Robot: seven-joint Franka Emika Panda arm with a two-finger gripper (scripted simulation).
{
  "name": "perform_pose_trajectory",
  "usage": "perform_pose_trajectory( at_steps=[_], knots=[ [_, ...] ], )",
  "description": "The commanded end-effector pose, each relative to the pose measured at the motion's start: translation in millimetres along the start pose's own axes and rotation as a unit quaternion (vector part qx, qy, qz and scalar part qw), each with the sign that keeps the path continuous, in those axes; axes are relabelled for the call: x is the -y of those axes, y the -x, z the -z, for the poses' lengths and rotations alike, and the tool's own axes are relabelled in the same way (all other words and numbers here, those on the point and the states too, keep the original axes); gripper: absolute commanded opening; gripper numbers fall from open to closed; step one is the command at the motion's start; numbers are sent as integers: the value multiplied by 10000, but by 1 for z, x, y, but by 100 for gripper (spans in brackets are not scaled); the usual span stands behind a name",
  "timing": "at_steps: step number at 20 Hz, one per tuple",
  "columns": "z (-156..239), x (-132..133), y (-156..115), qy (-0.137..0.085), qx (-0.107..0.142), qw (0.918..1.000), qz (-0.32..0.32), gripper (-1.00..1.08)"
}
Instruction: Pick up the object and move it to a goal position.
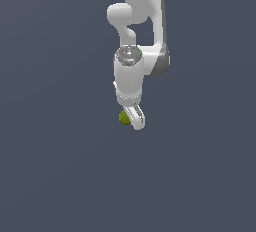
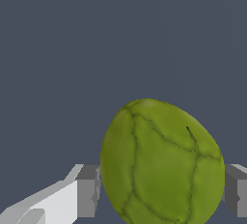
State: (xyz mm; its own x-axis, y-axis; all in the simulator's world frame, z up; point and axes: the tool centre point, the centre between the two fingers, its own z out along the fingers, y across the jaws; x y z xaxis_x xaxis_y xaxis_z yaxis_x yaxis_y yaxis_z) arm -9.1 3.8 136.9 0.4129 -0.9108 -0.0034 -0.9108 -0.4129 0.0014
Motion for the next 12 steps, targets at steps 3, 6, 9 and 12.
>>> perform_pose_trajectory(
  at_steps=[3,6,9,12],
  knots=[
    [40,-10,19,-13,-3,10000,0,-100],
    [67,-18,31,-10,-6,10000,-2,-100],
    [94,-25,43,-9,-12,10000,-2,-100],
    [118,-31,54,-8,-17,10000,-3,-100]
  ],
)
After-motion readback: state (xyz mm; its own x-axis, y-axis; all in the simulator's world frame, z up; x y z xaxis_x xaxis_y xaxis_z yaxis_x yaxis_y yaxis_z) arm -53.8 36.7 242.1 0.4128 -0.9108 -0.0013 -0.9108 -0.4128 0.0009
